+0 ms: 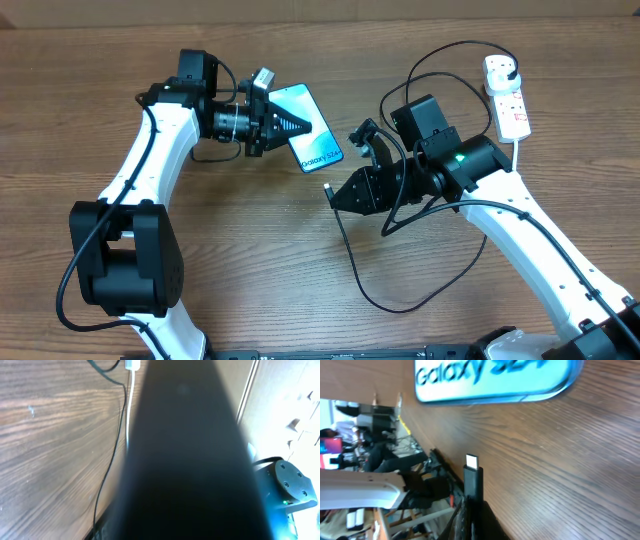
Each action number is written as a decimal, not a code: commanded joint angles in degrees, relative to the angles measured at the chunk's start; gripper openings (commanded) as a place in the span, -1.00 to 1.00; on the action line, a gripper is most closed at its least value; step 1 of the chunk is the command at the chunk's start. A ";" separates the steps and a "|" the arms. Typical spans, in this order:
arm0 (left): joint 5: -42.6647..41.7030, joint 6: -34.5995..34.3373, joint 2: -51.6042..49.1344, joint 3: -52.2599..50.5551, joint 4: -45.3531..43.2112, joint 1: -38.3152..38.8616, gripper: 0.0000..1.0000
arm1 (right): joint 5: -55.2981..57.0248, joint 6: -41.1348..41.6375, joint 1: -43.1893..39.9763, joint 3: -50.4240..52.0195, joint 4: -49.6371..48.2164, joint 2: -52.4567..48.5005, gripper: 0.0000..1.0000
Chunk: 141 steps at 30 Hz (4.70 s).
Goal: Plug charger to phone and switch on socket
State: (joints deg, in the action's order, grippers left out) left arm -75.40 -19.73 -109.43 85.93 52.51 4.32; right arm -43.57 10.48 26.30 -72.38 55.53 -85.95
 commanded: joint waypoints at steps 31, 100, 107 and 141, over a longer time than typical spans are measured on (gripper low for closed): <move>-7.02 9.44 0.44 0.42 1.18 -0.11 -0.91 | -4.50 3.50 -2.01 -1.64 -2.99 1.29 -0.93; -8.63 9.05 0.44 0.42 1.66 -0.11 -0.91 | -4.55 6.03 -1.88 -1.62 -4.02 1.07 -0.93; -7.98 9.05 0.44 0.42 1.66 -0.11 -0.91 | -4.46 5.97 -1.88 -1.62 -4.04 1.07 -0.93; -3.26 9.07 0.44 0.42 4.07 -0.11 -0.91 | -0.39 6.03 -0.63 -1.62 -4.02 1.07 -0.93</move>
State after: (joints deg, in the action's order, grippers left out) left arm -77.23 -11.79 -109.43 85.93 56.42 4.32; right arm -44.49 16.49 25.50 -72.38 51.70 -85.95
